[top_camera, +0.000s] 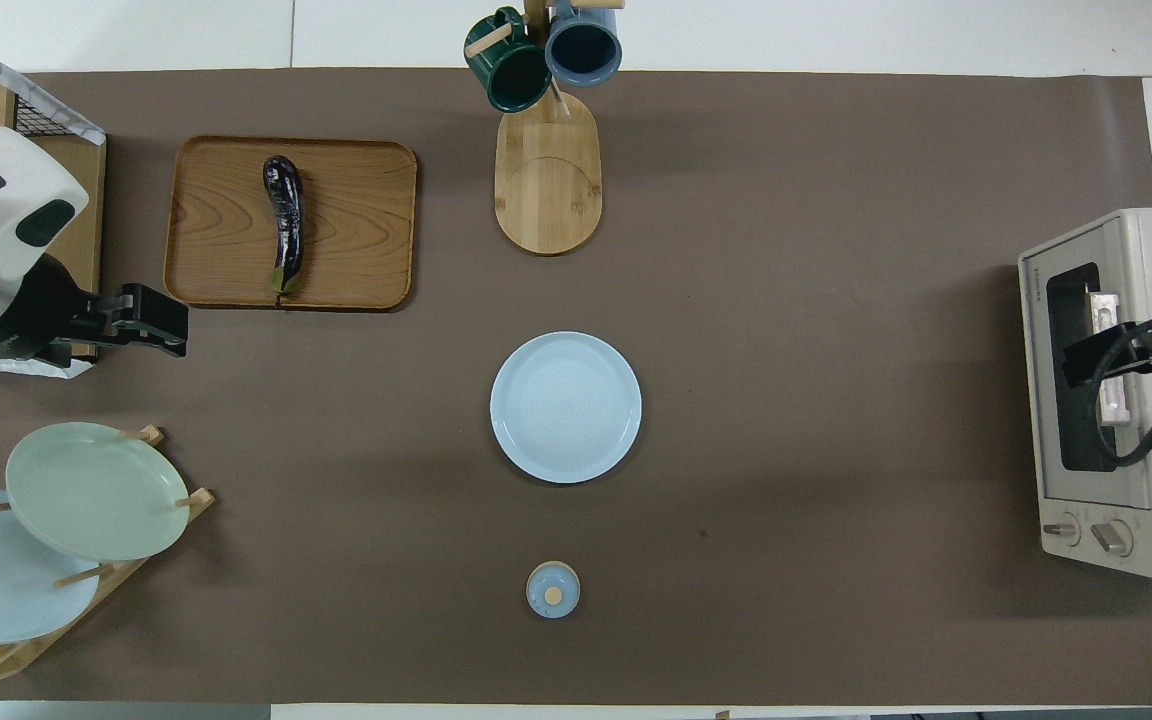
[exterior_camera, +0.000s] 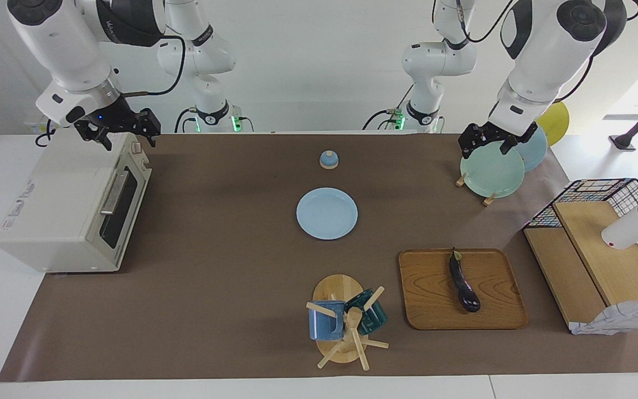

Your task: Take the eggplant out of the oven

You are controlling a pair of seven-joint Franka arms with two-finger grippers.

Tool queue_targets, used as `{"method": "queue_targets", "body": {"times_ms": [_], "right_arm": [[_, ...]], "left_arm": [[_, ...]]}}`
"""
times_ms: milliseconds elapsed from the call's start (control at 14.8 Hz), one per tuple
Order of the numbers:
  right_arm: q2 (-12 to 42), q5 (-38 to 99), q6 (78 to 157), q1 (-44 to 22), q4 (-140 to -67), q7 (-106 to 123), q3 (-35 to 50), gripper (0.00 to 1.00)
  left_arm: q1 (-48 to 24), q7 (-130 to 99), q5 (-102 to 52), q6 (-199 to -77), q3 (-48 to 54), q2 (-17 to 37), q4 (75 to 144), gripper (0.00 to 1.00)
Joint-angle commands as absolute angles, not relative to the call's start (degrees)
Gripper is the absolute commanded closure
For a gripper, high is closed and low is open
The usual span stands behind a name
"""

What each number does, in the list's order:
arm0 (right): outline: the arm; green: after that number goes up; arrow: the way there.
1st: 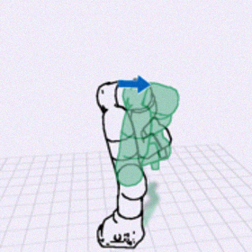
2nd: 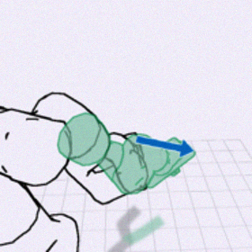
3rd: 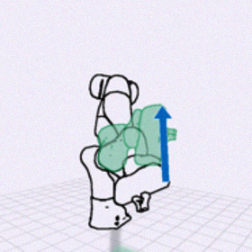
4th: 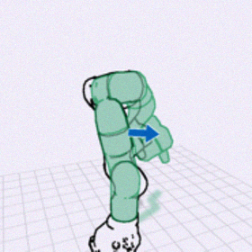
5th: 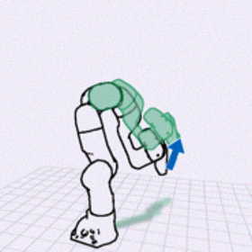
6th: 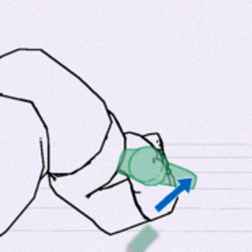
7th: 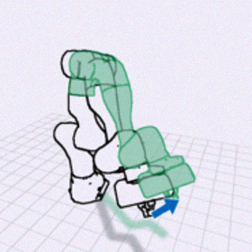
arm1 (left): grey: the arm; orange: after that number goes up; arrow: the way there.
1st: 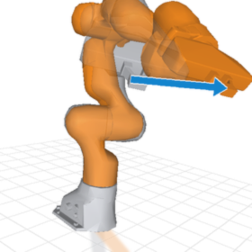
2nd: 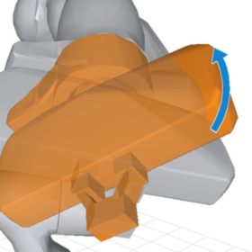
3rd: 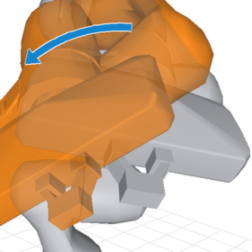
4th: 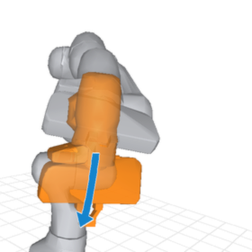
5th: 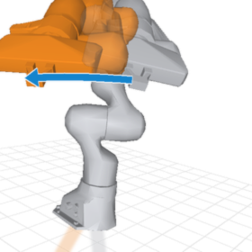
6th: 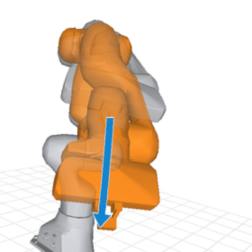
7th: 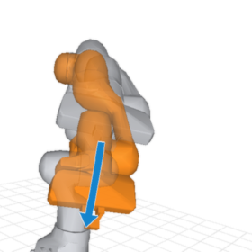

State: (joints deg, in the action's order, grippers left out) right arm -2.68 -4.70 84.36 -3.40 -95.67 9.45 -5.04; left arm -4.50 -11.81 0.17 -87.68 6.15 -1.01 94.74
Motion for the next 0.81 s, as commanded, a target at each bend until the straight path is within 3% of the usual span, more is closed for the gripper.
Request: {"method": "queue_targets", "body": {"times_ms": [0,745], "right_arm": [[-2.9,-3.08,83.5,-2.99,-95.19,8.88,-5.01,0.0],[-2.9,-3.08,83.5,-2.99,-95.27,8.88,-4.92,0.0]], "left_arm": [[-4.93,-12.22,-3.24,-89.3,5.36,-2.11,94.4,0.0],[-4.66,-11.16,-3.16,-87.89,5.62,-2.72,94.13,0.0]]}}
